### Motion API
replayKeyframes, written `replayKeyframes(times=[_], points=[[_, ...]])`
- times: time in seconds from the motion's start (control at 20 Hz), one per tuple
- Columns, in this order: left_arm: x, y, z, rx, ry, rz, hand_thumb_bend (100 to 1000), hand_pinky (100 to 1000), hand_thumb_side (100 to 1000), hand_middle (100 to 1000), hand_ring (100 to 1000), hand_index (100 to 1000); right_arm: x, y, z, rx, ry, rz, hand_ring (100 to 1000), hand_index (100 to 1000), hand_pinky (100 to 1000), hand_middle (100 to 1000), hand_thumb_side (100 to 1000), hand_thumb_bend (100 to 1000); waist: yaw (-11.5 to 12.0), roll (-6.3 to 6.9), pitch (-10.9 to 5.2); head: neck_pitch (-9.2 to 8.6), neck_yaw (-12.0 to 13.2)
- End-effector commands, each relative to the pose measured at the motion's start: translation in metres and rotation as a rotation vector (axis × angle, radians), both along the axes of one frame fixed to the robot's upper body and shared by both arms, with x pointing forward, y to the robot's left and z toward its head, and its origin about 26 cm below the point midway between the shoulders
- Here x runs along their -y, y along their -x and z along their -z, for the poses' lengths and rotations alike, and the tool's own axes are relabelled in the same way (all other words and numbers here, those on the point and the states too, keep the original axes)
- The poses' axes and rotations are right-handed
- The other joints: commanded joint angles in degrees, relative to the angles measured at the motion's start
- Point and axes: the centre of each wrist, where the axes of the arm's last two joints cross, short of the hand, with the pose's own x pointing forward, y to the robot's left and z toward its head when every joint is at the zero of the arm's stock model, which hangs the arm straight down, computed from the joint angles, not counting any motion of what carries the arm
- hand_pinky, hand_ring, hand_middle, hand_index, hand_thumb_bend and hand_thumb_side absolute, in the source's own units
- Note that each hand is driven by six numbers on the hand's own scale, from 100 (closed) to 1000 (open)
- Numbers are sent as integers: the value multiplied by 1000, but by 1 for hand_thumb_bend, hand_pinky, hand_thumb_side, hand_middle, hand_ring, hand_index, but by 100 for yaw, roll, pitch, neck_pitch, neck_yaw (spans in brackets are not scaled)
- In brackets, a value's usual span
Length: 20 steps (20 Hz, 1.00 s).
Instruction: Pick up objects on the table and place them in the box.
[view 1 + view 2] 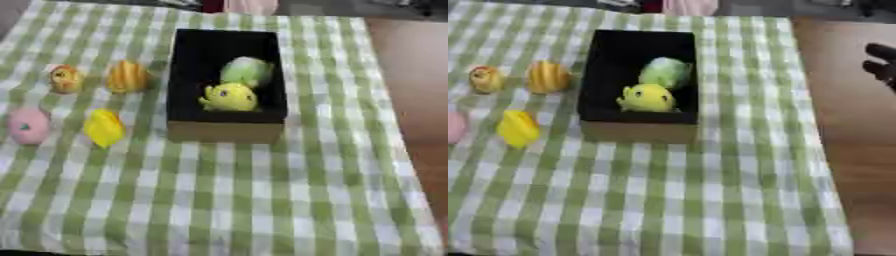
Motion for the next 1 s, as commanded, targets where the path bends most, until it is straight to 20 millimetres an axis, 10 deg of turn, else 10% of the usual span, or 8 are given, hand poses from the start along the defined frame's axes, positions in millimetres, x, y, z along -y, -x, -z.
replayKeyframes(times=[0.05, 1.0], points=[[-6, 8, -30, 68, -21, -7, 375, 913, 222, 734, 811, 829, -1, 0, -8, 15, 27, -7, 1000, 992, 1000, 633, 878, 100, 0, 26, -68, 25, -56], [6, -5, -20, -55, -118, 61, 437, 915, 378, 760, 827, 849, -2, -2, -8, 17, 30, -15, 1000, 993, 1000, 633, 879, 100, -83, 4, -88, 25, -114]])
